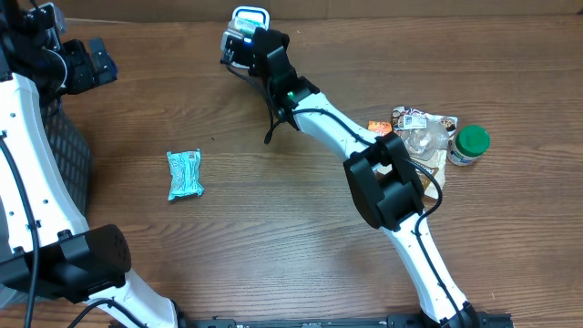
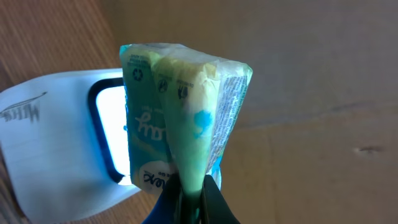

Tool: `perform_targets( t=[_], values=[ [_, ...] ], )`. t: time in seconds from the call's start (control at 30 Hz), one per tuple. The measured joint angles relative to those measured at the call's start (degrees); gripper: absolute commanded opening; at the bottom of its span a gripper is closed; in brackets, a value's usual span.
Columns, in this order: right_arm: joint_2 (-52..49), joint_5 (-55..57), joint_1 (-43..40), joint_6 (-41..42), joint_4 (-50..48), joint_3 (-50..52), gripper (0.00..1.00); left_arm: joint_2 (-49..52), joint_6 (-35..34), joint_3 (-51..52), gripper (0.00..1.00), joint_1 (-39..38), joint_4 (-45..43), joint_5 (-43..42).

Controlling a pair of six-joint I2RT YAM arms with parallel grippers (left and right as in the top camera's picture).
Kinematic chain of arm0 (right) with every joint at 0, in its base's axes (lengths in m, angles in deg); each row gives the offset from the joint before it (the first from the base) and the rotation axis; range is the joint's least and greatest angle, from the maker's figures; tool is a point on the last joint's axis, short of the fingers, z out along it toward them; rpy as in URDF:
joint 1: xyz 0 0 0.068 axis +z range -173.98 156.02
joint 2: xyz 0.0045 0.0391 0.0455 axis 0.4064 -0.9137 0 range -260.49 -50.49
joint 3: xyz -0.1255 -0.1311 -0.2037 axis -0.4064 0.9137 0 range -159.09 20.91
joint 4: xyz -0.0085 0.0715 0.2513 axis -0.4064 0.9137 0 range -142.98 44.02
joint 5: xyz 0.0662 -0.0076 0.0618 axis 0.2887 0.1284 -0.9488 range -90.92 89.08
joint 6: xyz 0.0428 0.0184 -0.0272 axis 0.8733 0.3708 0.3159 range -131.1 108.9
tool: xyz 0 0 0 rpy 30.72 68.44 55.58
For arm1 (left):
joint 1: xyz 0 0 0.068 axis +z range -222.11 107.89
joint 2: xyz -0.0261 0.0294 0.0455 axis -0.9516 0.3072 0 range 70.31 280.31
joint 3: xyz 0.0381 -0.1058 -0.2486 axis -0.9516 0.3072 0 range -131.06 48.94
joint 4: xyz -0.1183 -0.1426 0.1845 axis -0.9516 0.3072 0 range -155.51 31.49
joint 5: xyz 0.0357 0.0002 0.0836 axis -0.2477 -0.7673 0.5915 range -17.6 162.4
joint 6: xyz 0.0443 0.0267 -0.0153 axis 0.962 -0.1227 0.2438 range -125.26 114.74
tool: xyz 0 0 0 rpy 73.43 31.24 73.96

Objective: Scan the item barcode
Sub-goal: 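Hold the mint-green packet in front of the scanner window, then carry the mint-green packet right and drop it near the jar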

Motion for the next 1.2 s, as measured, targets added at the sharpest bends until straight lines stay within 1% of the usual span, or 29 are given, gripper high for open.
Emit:
perform_targets(
  t=[0.13, 0.4, 0.53, 0.63, 0.77, 0.97, 1.0, 1.03, 1.13, 1.2],
  values=[
    [-0.2, 0.0, 0.0, -0.9, -2.3, 0.0, 0.04, 0.0, 0.0, 0.0, 1.00, 0.0, 0.0, 0.0],
    [-0.2, 0.0, 0.2, -0.7, -2.3, 0.0, 0.04, 0.0, 0.0, 0.0, 1.00, 0.0, 0.0, 0.0],
    [0.0, -0.1, 0.7, 5.4, -0.6, 0.0, 0.04, 0.0, 0.0, 0.0, 1.00, 0.0, 0.0, 0.0],
    [1.9, -0.5, 1.2, 13.9, 6.5, 0.1, 0.04, 0.0, 0.0, 0.0, 1.00, 0.0, 0.0, 0.0],
    [7.8, -2.1, 1.4, 23.7, 18.5, 0.4, 0.04, 0.0, 0.0, 0.0, 1.00, 0.0, 0.0, 0.0],
    [24.8, -9.6, 1.1, 48.9, 42.0, 0.3, 0.04, 0.0, 0.0, 0.0, 1.00, 0.0, 0.0, 0.0],
    [27.1, -10.9, 1.0, 51.9, 45.0, 0.3, 0.04, 0.0, 0.0, 0.0, 1.00, 0.0, 0.0, 0.0],
    [30.8, -13.6, 0.6, 56.9, 51.6, 0.0, 0.04, 0.0, 0.0, 0.0, 1.00, 0.0, 0.0, 0.0],
    [35.9, -19.1, -0.6, 64.2, 63.3, -0.6, 0.04, 0.0, 0.0, 0.0, 1.00, 0.0, 0.0, 0.0],
    [37.0, -21.7, -1.7, 67.1, 70.1, -0.8, 0.04, 0.0, 0.0, 0.0, 1.00, 0.0, 0.0, 0.0]
  ],
)
